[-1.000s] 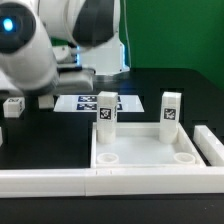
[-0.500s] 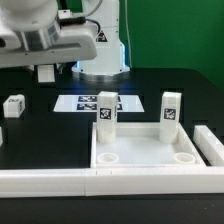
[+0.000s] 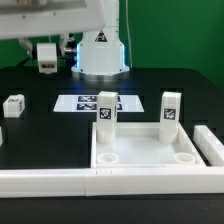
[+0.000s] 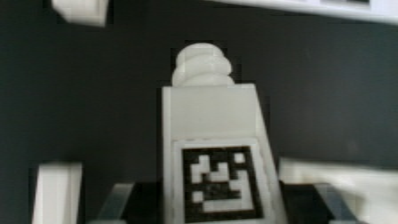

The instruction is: Assemble square table

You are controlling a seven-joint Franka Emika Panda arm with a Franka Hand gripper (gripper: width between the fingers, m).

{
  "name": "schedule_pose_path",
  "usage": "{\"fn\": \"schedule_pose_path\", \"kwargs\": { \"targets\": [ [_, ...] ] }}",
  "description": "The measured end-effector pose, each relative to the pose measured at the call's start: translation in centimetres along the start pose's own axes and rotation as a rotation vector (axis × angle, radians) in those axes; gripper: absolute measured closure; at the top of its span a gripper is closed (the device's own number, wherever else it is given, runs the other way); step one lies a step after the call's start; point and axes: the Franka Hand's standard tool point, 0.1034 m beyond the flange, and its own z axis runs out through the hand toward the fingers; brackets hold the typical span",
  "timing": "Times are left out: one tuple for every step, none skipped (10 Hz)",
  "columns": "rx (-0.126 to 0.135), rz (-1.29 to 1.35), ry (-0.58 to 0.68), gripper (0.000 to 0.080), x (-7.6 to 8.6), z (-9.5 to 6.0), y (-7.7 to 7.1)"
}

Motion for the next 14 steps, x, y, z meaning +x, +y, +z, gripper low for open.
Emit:
{"fn": "schedule_pose_path", "kwargs": {
  "targets": [
    [-0.021,-0.013,0.077,0.0509,1.1,-1.7,-0.7],
    [-0.031,-0.008,0.131,0.0509,1.8,-2.8,-1.4],
    [-0.045,-0.021,0.218,0.0509,2.2,-2.8,-1.1],
    [-0.053,-0.017,0.275,0.0509,2.0,-2.5,-0.9],
    [-0.061,-0.020,0.314,0.0509,1.9,-2.5,-0.7],
    [-0.078,-0.024,0.397,0.0509,2.4,-2.7,-0.4],
    [-0.090,-0.010,0.472,0.0509,2.4,-2.4,-0.4],
    [-0.090,0.039,0.524,0.0509,3.7,-2.3,-2.4],
    [-0.104,0.045,0.612,0.0509,5.5,-2.8,-4.4],
    [-0.094,0.095,0.706,0.0509,7.6,-3.9,-6.9],
    [-0.075,0.108,0.756,0.0509,8.9,-4.9,-9.5],
    [-0.057,0.116,0.778,0.0509,9.6,-5.8,-11.1],
    [-0.072,0.111,0.822,0.0509,9.7,-6.0,-11.2],
    [-0.112,0.103,0.896,0.0509,9.7,-6.2,-10.6]
  ]
}}
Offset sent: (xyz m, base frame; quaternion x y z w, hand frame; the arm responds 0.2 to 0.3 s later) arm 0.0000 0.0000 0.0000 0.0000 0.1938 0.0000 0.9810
